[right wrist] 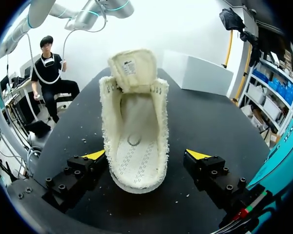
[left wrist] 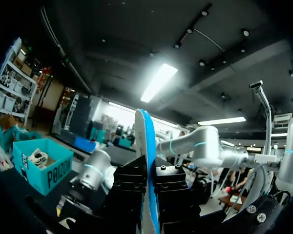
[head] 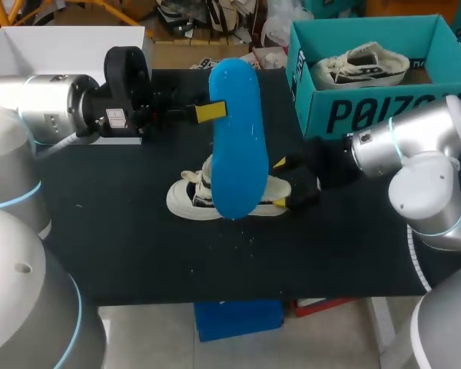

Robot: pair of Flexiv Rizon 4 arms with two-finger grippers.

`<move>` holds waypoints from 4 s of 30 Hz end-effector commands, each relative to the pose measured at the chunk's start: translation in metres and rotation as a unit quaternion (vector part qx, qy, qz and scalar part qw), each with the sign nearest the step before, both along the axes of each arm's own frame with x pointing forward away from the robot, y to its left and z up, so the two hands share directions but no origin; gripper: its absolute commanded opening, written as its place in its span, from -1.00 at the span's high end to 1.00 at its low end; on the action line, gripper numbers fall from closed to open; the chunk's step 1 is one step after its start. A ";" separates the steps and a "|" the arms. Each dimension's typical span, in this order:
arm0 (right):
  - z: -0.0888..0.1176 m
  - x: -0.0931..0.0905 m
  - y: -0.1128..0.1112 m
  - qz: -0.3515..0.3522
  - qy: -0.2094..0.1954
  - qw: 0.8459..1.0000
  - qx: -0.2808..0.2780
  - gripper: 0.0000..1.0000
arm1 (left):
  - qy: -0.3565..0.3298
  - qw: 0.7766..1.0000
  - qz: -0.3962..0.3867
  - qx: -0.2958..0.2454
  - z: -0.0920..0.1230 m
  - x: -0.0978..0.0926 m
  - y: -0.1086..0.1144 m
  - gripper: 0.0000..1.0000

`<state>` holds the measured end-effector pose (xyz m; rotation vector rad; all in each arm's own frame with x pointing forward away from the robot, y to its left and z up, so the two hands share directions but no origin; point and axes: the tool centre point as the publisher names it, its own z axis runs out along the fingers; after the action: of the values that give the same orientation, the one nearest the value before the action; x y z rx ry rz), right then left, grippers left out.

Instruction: Take the shoe out of the shoebox, open the shoe tongue, remove and reinsert the insole, then place the shoe into the shoebox

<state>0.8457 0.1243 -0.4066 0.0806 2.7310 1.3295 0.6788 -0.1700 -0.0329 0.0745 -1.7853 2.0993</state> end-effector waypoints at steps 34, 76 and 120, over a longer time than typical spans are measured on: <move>0.050 0.036 0.053 0.043 0.040 0.926 -0.373 -0.82 | -0.001 1.000 0.001 -0.001 -0.001 0.000 -0.002 1.00; 0.008 0.014 0.082 0.056 0.068 0.916 -0.392 -0.33 | -0.001 1.000 0.001 -0.001 -0.001 0.000 -0.002 1.00; 0.094 0.033 0.042 -0.200 0.194 0.884 -0.374 1.00 | -0.001 1.000 0.001 -0.001 -0.001 0.000 -0.002 1.00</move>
<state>0.8840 0.1802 -0.3453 0.5638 3.1689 0.0715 0.6789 -0.1700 -0.0329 0.0746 -1.7853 2.0995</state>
